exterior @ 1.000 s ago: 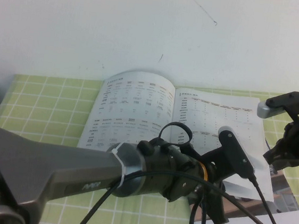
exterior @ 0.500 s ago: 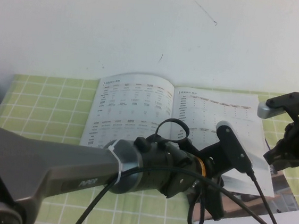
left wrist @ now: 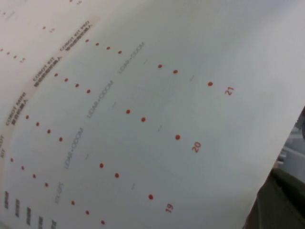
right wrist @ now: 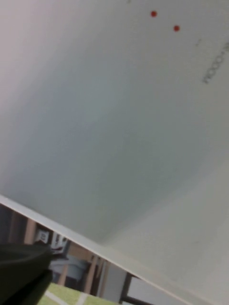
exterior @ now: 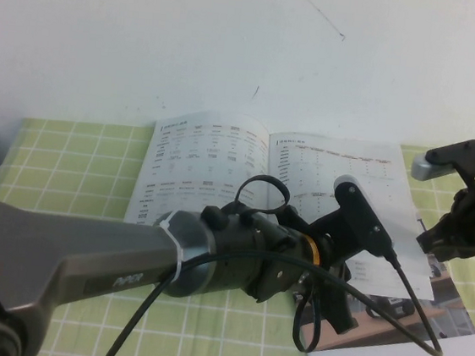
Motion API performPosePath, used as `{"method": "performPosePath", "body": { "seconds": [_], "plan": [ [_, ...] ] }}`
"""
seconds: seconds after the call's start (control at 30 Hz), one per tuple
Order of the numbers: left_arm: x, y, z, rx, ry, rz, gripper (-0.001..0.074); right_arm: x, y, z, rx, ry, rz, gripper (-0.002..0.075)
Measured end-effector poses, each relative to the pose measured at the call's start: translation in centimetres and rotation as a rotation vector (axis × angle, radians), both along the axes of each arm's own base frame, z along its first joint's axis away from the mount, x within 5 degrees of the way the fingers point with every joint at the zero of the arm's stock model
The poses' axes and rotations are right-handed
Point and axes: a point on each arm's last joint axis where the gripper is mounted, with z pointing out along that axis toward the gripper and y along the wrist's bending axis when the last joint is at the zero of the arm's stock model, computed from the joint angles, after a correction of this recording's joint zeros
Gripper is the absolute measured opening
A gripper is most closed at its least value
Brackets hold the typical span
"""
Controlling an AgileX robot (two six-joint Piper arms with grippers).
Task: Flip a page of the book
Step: Open the closed book
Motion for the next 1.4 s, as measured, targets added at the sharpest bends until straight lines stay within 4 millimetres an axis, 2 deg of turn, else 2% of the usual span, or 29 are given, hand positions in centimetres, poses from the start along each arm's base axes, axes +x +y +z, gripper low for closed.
{"method": "performPosePath", "body": {
  "seconds": [0.17, 0.4, 0.8, 1.13, 1.4],
  "plan": [
    [0.0, 0.0, 0.0, -0.001, -0.001, 0.0, -0.0002, 0.2, 0.1, -0.4, 0.018, -0.005, -0.017, -0.0003],
    [0.0, 0.0, 0.0, -0.001, -0.001, 0.0, -0.0002, 0.6, 0.5, -2.8, 0.055, 0.043, -0.032, -0.0003],
    [0.0, 0.1, 0.3, -0.007, -0.006, 0.002, -0.0002, 0.8, 1.1, -3.6, 0.111, 0.049, -0.016, -0.0003],
    [1.7, 2.8, 3.7, -0.059, -0.04, 0.082, -0.0004, 0.8, 1.1, -3.6, 0.112, 0.049, -0.014, -0.0003],
    [3.6, 5.7, 3.9, -0.067, 0.025, 0.207, -0.0004, 0.8, 1.1, -3.6, 0.112, 0.049, -0.014, -0.0003]
  ]
}}
